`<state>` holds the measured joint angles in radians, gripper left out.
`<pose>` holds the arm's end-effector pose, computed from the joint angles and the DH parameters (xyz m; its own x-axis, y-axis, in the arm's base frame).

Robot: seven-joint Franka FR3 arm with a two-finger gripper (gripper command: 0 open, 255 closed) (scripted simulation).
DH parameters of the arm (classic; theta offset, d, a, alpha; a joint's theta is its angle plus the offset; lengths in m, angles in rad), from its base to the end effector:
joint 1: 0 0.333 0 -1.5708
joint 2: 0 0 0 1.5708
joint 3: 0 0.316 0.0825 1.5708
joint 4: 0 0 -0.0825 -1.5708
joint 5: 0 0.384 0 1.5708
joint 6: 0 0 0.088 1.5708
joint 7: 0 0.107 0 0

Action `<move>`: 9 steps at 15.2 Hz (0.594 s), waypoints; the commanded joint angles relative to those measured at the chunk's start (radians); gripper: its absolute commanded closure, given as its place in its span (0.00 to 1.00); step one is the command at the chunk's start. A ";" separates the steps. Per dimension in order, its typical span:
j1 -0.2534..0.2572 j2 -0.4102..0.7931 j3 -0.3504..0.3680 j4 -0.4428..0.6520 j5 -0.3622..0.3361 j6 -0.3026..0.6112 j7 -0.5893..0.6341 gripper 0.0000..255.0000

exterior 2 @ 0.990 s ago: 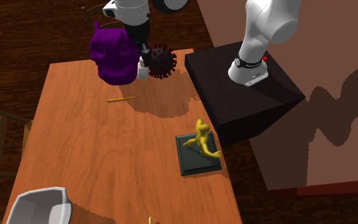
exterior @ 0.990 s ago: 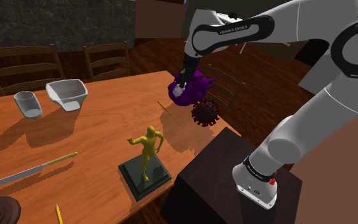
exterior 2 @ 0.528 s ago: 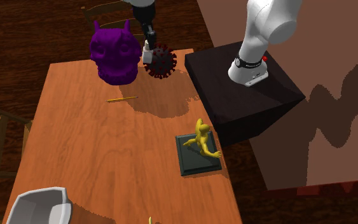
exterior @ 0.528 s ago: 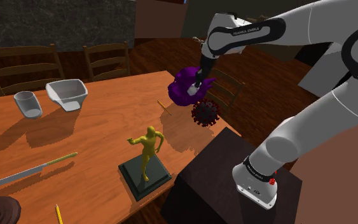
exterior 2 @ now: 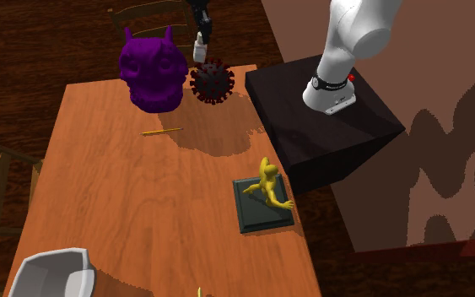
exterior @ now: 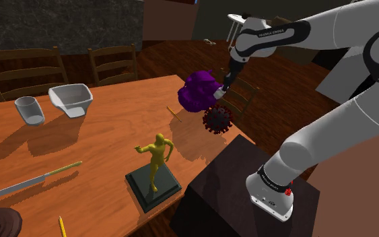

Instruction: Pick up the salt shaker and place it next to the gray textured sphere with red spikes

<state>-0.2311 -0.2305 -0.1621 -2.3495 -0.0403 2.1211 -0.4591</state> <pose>0.4305 -0.1819 0.4215 0.9958 0.0911 0.0008 0.0911 -0.9958 -0.0025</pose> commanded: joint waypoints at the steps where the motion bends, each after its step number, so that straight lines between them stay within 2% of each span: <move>1: -0.022 0.000 -0.031 0.002 -0.008 -0.001 -0.050 1.00; 9: -0.107 0.050 -0.162 0.060 -0.024 -0.005 -0.257 1.00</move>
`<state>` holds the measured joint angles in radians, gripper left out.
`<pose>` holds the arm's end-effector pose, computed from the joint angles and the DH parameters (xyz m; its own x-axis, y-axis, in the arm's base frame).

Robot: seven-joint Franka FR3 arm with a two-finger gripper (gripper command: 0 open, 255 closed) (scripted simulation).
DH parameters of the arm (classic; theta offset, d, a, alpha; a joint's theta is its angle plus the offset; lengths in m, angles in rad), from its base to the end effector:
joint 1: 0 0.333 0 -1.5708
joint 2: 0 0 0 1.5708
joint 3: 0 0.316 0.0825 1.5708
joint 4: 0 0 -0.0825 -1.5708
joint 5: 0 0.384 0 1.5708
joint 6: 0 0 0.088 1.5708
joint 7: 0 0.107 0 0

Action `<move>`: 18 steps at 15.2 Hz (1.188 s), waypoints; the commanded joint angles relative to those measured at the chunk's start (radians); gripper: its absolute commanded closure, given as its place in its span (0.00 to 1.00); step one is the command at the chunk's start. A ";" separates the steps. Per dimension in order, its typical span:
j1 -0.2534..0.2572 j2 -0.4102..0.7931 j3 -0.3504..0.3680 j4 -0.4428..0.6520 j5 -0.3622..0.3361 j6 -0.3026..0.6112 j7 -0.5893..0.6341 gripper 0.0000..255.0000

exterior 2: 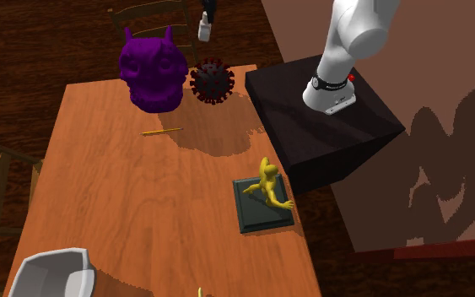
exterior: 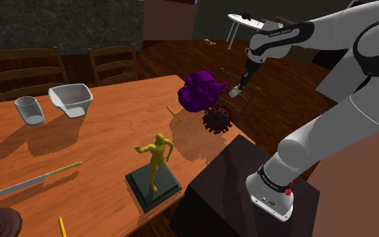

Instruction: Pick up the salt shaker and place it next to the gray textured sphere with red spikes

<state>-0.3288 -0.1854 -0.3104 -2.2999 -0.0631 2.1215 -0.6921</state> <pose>0.3851 -0.2929 0.4200 0.9959 0.0909 0.0011 0.0909 -0.9959 -0.0024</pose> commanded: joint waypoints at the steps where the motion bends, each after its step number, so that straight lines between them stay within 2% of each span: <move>1: -0.019 0.016 -0.030 0.023 0.000 -0.006 -0.051 1.00; 8: -0.090 0.130 -0.140 0.147 0.038 -0.020 -0.256 1.00; 18: -0.093 0.198 -0.144 0.076 0.073 0.113 -0.282 1.00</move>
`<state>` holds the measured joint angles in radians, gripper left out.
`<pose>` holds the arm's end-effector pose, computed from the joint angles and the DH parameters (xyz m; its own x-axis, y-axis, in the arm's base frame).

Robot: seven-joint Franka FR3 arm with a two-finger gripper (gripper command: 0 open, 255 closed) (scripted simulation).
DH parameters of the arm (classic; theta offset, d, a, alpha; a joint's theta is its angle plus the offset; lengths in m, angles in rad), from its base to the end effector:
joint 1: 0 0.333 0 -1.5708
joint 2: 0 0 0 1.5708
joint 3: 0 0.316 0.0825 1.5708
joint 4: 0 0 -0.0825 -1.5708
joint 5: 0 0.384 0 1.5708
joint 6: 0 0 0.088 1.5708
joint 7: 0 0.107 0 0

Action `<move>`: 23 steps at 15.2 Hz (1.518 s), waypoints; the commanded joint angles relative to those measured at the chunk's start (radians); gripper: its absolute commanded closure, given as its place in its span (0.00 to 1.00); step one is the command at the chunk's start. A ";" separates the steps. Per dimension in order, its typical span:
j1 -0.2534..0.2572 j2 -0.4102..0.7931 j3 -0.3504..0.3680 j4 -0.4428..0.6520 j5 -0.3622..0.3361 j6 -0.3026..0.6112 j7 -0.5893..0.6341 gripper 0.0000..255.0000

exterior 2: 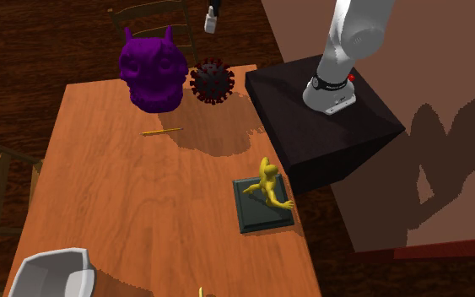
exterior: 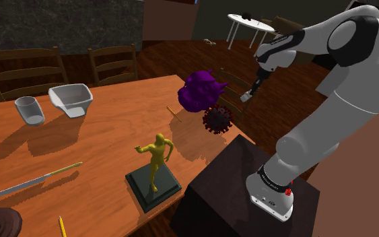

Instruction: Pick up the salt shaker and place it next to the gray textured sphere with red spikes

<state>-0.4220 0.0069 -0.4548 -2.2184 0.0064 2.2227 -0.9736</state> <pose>0.3375 -0.4051 0.3732 0.9957 0.0928 0.0006 0.0928 -0.9957 -0.0027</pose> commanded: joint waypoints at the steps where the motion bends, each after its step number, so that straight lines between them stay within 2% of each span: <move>1: 0.000 0.014 0.001 -0.011 0.008 0.025 -0.004 1.00; 23: -0.028 0.243 0.038 -0.082 0.171 0.299 -0.119 1.00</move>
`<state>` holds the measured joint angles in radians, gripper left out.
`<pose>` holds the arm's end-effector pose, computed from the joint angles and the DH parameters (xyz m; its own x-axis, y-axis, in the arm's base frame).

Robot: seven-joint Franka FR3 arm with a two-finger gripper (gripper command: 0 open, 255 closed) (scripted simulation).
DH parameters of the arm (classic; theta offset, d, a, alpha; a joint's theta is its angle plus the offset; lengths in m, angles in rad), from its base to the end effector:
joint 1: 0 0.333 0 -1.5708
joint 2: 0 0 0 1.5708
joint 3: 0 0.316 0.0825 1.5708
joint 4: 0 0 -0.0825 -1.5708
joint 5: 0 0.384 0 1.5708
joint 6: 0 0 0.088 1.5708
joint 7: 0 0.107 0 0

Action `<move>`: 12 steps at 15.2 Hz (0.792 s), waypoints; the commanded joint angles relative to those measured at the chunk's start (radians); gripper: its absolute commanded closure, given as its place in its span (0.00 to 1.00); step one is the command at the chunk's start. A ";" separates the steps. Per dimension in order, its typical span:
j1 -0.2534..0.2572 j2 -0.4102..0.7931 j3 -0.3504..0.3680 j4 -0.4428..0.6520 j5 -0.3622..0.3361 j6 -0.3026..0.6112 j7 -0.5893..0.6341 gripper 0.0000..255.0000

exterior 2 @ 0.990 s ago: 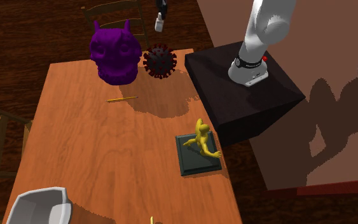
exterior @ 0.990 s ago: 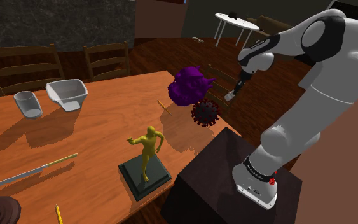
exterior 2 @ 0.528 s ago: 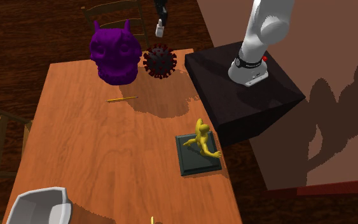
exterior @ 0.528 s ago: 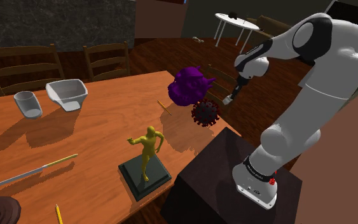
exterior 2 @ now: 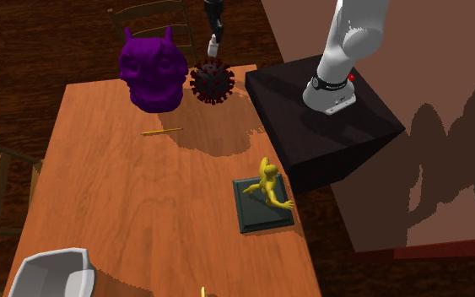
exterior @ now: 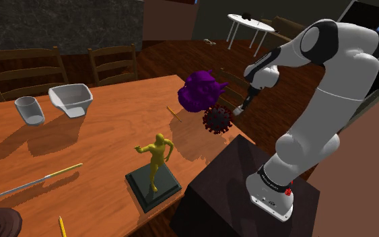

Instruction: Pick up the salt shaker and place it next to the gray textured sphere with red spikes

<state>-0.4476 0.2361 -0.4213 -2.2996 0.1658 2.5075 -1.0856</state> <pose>0.3379 -0.4048 0.2538 0.9957 0.0928 0.0008 0.0928 -0.9957 -0.0026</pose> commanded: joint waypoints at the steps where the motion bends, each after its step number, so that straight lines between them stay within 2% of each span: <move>1: -0.006 0.026 0.009 -0.002 0.021 0.026 -0.014 1.00; 12: -0.052 0.166 0.074 0.009 0.126 0.145 -0.088 1.00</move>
<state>-0.4941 0.3893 -0.3538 -2.2926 0.2826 2.6415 -1.1660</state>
